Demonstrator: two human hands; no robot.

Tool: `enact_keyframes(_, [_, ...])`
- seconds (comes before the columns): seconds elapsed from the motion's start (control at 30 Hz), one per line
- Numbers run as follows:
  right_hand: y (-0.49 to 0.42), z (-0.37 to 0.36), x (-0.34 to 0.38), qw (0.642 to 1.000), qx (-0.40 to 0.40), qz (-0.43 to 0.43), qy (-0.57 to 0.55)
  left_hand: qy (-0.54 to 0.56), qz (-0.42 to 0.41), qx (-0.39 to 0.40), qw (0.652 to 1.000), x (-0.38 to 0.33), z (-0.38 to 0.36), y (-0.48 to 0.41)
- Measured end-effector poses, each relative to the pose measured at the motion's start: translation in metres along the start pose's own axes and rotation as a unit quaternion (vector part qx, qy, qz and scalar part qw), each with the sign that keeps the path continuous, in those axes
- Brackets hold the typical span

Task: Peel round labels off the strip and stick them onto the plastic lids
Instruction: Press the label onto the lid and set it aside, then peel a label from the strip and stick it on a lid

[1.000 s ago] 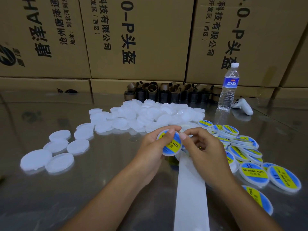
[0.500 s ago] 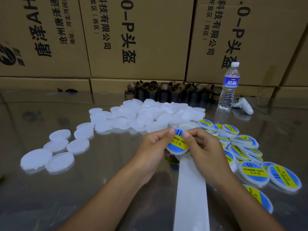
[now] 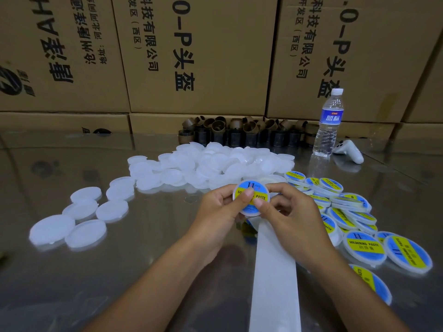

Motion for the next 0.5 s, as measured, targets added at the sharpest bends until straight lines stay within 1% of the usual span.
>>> enact_keyframes(0.1, [-0.0002, 0.0036, -0.001, 0.999, -0.03, -0.001, -0.011, 0.009, 0.009, 0.027, 1.0, 0.0037, -0.002, -0.0007])
enact_keyframes(0.17, [0.0, 0.0042, -0.0016, 0.999, -0.037, -0.009, -0.025, 0.018, 0.013, 0.025, 0.999, 0.0046, -0.0013, -0.0006])
enact_keyframes(0.27, [0.0005, 0.0021, 0.0005, 0.999, -0.019, -0.005, -0.036, 0.026, 0.004, 0.01, 1.0, 0.0036, 0.0009, -0.0008])
enact_keyframes(0.37, [0.0011, -0.001, 0.0026, 1.0, 0.004, 0.002, -0.021, 0.032, -0.006, -0.009, 0.999, 0.0032, 0.0024, -0.0013])
enact_keyframes(0.5, [0.0003, 0.0, 0.0015, 1.0, -0.013, 0.006, -0.009, 0.037, -0.009, -0.007, 0.999, 0.003, 0.0004, -0.0011])
Point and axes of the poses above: each hand's wrist, its own y-axis away from the middle knuckle, its own z-axis out of the back of the hand, x = y × z, the point moved 5 cm from there along -y, towards the middle knuckle, and after that the axes turned 7 degrees about -z, right-handed, at the moved point
